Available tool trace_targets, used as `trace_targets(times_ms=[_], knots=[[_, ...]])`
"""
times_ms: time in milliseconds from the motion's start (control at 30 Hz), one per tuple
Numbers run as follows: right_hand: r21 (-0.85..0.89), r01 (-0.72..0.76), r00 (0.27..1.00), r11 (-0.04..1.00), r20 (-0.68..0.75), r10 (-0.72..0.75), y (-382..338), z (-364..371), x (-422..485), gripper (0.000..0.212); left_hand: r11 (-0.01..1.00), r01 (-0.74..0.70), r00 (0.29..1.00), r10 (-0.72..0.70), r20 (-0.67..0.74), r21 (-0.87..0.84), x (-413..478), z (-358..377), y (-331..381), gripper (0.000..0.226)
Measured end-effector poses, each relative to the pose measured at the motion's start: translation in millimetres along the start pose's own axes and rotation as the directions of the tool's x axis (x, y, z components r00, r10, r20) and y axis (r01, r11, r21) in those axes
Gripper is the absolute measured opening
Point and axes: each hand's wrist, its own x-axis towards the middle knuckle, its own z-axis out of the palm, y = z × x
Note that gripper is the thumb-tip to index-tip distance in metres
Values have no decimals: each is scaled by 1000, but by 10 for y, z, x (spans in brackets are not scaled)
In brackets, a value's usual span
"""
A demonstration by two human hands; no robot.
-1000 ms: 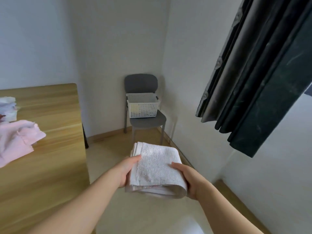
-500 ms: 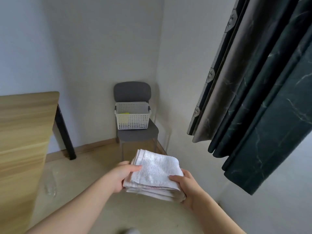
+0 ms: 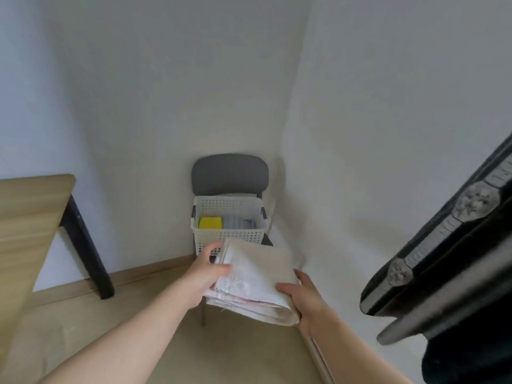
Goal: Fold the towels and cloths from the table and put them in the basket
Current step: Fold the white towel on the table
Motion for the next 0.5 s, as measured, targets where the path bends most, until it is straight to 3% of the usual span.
trace_targets(times_ms=[133, 500], knots=[[-53, 7, 999, 999, 41, -5, -267, 171, 696, 62, 999, 23, 999, -21, -47, 45, 616, -85, 111, 30], [-97, -37, 983, 995, 175, 53, -887, 550, 2875, 57, 987, 150, 961, -131, -242, 64, 2637, -199, 594, 28]])
